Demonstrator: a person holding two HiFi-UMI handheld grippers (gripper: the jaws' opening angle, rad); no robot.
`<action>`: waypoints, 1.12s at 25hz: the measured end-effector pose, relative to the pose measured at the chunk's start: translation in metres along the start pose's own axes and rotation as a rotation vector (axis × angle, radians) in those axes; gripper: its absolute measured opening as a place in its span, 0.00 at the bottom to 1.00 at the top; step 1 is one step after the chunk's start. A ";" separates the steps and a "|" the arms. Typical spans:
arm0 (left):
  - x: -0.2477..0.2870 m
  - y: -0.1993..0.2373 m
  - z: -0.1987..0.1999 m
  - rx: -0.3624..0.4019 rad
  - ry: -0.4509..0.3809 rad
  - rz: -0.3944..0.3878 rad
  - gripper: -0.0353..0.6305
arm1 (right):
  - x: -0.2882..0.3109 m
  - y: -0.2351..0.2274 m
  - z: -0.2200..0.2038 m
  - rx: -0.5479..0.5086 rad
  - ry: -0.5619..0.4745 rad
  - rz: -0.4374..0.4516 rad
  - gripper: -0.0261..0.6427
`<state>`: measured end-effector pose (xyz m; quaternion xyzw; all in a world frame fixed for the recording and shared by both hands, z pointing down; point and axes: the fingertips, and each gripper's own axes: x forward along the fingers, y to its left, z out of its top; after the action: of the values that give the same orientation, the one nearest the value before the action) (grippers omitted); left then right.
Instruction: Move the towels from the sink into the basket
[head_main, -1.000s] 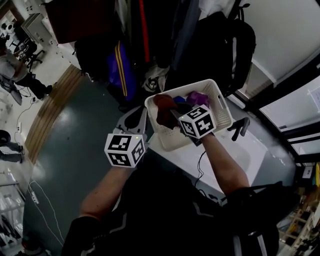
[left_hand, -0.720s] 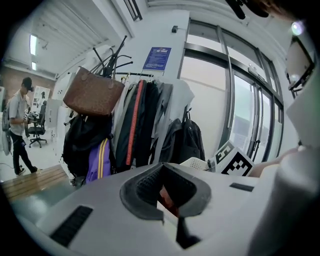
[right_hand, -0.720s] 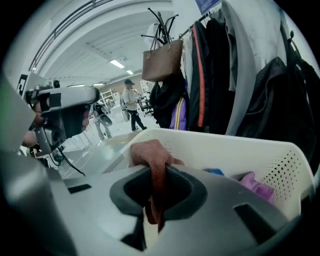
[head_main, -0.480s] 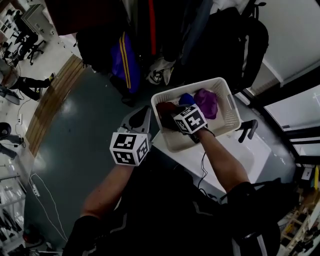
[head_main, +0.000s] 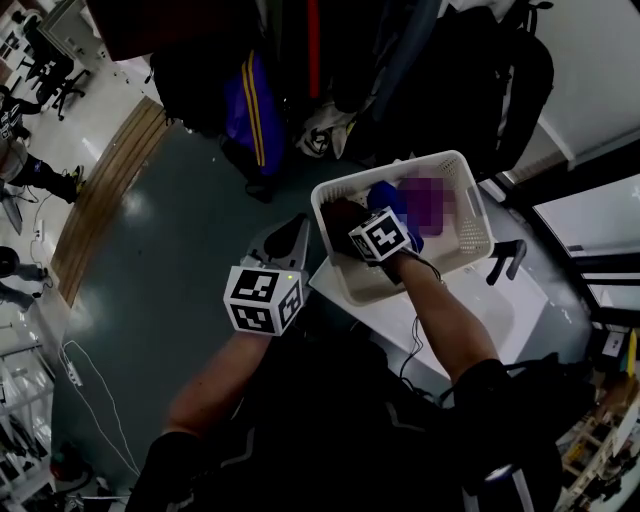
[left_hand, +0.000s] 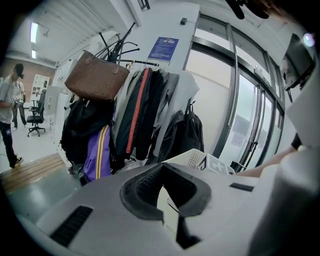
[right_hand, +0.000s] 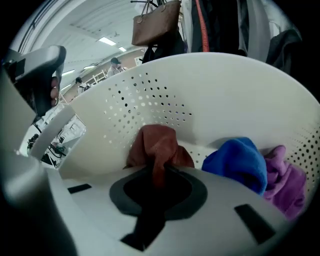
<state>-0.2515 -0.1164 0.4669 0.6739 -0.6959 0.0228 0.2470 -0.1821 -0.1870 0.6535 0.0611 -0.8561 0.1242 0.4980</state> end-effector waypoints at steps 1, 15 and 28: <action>0.000 -0.001 0.000 -0.007 0.000 -0.006 0.06 | 0.002 -0.001 -0.002 0.007 0.001 0.003 0.11; 0.004 -0.018 0.024 0.024 -0.036 -0.058 0.06 | -0.049 0.006 0.027 -0.003 -0.146 -0.026 0.31; 0.010 -0.091 0.054 0.081 -0.099 -0.209 0.06 | -0.191 -0.001 0.045 0.113 -0.489 -0.159 0.18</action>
<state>-0.1814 -0.1541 0.3960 0.7525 -0.6316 -0.0082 0.1861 -0.1246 -0.2041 0.4666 0.1843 -0.9352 0.1137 0.2803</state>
